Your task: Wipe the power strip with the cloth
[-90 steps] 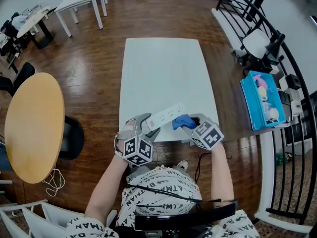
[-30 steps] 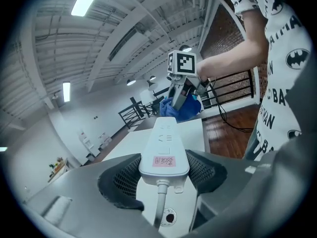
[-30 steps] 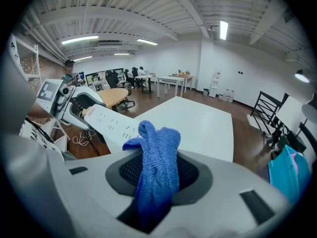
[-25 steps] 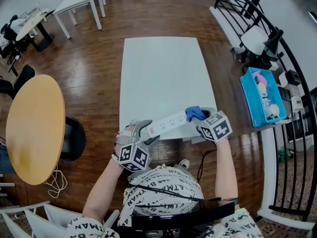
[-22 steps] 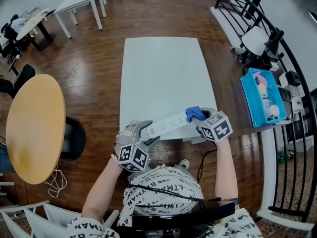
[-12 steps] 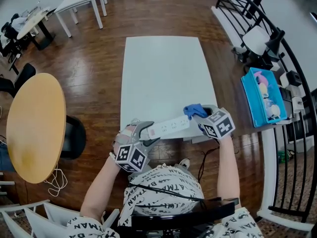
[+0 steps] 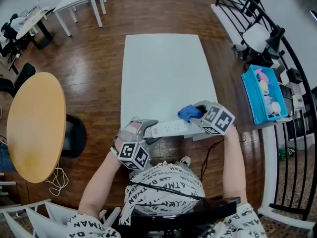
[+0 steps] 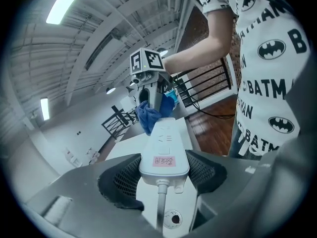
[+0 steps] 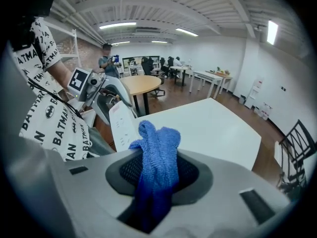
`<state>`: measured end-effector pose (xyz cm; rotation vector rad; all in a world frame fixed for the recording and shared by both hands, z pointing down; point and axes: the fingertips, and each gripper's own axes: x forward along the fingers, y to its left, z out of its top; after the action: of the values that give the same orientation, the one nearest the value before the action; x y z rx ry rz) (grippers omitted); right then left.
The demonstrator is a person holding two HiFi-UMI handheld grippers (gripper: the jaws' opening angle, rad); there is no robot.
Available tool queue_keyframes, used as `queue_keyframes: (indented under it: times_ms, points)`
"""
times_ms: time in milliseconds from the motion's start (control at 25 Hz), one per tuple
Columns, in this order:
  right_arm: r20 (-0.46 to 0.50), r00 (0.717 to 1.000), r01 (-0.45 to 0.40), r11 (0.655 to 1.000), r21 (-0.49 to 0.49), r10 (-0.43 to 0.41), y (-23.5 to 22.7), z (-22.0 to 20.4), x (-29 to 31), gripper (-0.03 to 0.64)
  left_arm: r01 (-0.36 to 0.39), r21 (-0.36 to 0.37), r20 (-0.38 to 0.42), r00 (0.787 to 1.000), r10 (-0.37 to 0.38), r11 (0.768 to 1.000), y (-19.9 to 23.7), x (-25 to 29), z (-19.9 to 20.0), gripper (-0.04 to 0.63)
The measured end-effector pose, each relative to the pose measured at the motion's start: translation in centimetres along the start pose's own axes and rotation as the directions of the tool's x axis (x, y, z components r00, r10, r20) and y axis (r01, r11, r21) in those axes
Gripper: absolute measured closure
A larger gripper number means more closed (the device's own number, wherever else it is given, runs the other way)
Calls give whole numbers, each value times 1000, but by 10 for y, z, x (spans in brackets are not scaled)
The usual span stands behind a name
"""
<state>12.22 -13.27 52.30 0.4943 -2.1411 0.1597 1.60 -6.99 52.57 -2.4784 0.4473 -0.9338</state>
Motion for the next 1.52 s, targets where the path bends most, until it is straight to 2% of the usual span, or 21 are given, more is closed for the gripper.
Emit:
queue_keyframes:
  times_ms: [360, 560, 760, 960, 1160, 1360, 1520]
  points:
    - [-34, 991, -132, 982, -134, 129, 36, 33, 20, 480, 53, 51, -6, 999, -52, 997, -11, 11, 3, 313]
    - [29, 978, -199, 969, -144, 205, 52, 56, 27, 480, 59, 78, -22, 998, -58, 995, -14, 19, 4, 313]
    - [56, 974, -212, 969, -131, 220, 58, 65, 32, 480, 53, 79, -22, 998, -52, 995, -16, 22, 2, 313]
    - [88, 987, -128, 990, -56, 133, 35, 51, 31, 480, 62, 39, -31, 998, -61, 997, -13, 27, -19, 313]
    - [152, 988, -45, 995, 84, 32, 8, 26, 14, 480, 66, -62, -72, 995, -70, 996, -4, 40, -59, 313]
    - [197, 978, 26, 975, 219, -70, -6, -1, 4, 480, 64, -147, -102, 992, -80, 987, 13, 52, -94, 313]
    - [199, 972, 58, 947, 316, -126, -10, -21, 2, 480, 97, -207, -100, 988, -120, 974, 22, 67, -111, 313]
